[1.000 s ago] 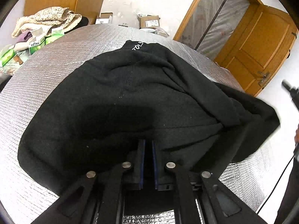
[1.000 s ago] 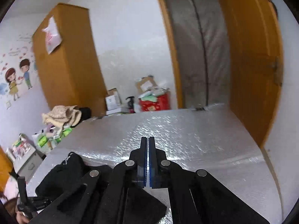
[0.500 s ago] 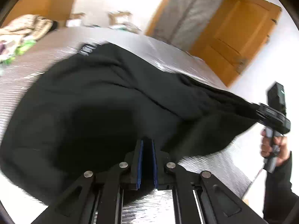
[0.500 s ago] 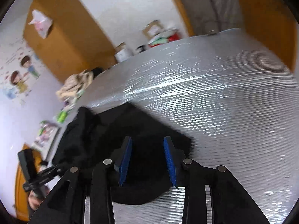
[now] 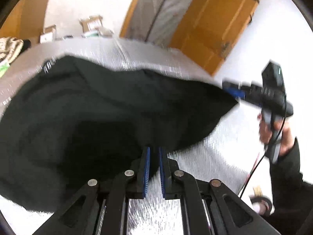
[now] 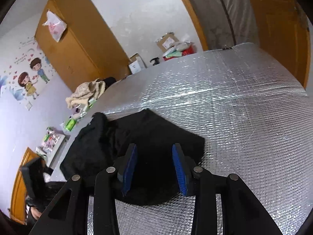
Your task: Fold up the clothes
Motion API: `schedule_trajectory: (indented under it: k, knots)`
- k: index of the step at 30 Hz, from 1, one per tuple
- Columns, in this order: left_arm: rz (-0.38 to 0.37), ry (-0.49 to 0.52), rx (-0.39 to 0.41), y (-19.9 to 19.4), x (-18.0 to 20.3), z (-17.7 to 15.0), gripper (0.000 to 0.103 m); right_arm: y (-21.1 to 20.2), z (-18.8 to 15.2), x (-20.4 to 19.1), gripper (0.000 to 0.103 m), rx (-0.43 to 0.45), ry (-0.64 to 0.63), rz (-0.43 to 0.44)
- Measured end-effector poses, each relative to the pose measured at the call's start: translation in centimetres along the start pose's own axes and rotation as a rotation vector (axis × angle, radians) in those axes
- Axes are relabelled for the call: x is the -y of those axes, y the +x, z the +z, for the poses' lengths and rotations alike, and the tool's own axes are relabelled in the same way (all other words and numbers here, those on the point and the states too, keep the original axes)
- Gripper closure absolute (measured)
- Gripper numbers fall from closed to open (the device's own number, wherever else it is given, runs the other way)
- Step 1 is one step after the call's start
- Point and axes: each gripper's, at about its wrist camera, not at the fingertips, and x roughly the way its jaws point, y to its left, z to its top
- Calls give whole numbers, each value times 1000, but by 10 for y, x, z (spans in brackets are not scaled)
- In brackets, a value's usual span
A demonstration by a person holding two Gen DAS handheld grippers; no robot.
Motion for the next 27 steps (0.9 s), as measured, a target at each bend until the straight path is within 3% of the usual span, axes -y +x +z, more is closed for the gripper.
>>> schedule_trajectory:
  k: [4, 6, 10, 18, 20, 24, 25, 27]
  knots:
    - [12, 10, 27, -3, 2, 10, 95, 10, 8, 4, 63, -7, 28, -4]
    - [32, -30, -42, 16, -9, 5, 95, 20, 4, -1, 63, -50, -1, -2]
    - [7, -35, -36, 17, -16, -7, 94, 32, -6, -13, 63, -113, -82, 1]
    - [18, -45, -30, 20, -10, -8, 94, 42, 21, -25, 63, -84, -145, -21]
    - [37, -33, -31, 19, -5, -8, 94, 54, 29, -40, 63, -115, -201, -22]
    - [22, -55, -36, 18, -19, -15, 94, 97, 32, -60, 63, -272, -324, -50]
    - [18, -59, -35, 17, -21, -16, 94, 108, 33, -61, 64, -303, -345, -82]
    - [14, -59, -27, 16, -21, -18, 94, 117, 37, -53, 88, -317, -327, -116]
